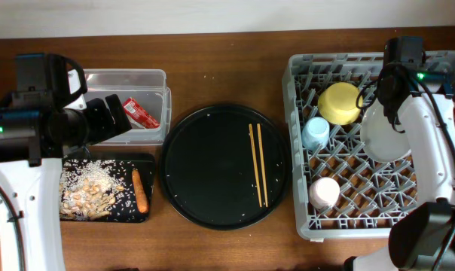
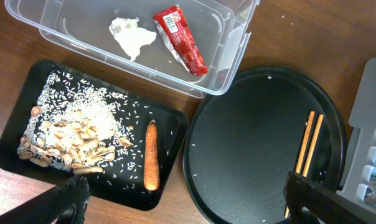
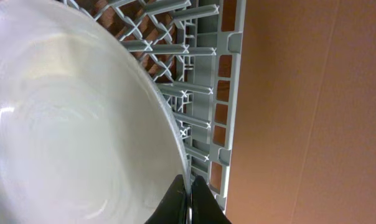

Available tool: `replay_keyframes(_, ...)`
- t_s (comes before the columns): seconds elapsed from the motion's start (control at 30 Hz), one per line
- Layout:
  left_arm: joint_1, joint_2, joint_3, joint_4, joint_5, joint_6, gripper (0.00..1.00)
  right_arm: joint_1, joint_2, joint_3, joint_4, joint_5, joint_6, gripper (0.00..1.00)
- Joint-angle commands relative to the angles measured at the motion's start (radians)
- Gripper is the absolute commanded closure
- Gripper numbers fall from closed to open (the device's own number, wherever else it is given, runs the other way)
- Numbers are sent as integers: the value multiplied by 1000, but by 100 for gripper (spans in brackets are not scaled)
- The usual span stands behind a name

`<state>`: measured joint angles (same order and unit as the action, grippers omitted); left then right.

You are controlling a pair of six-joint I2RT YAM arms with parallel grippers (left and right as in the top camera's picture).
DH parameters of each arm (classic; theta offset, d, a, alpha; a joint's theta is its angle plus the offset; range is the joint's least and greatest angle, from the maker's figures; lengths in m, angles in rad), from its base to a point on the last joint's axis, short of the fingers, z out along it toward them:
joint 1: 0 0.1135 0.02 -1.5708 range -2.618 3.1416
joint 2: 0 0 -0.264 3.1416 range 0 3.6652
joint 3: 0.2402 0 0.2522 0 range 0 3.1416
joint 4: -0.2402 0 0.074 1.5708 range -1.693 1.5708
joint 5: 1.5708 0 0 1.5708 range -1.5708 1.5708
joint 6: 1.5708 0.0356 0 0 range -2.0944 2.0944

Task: Sort waste into correct bins and load items into the dishwasher rack
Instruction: 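Carry the white plate to the rack and stand it upright with right gripper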

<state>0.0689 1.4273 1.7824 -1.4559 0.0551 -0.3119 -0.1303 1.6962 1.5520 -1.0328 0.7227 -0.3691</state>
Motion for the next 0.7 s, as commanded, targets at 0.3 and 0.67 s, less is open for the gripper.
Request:
replay_keyframes(0.3, 3, -13, 17, -1, -3, -10, 1, 18, -52, 33, 12, 6, 24, 43)
replay_keyframes(0.67, 3, -13, 17, -1, -3, -10, 1, 39, -227, 53, -205, -1236, 285, 23)
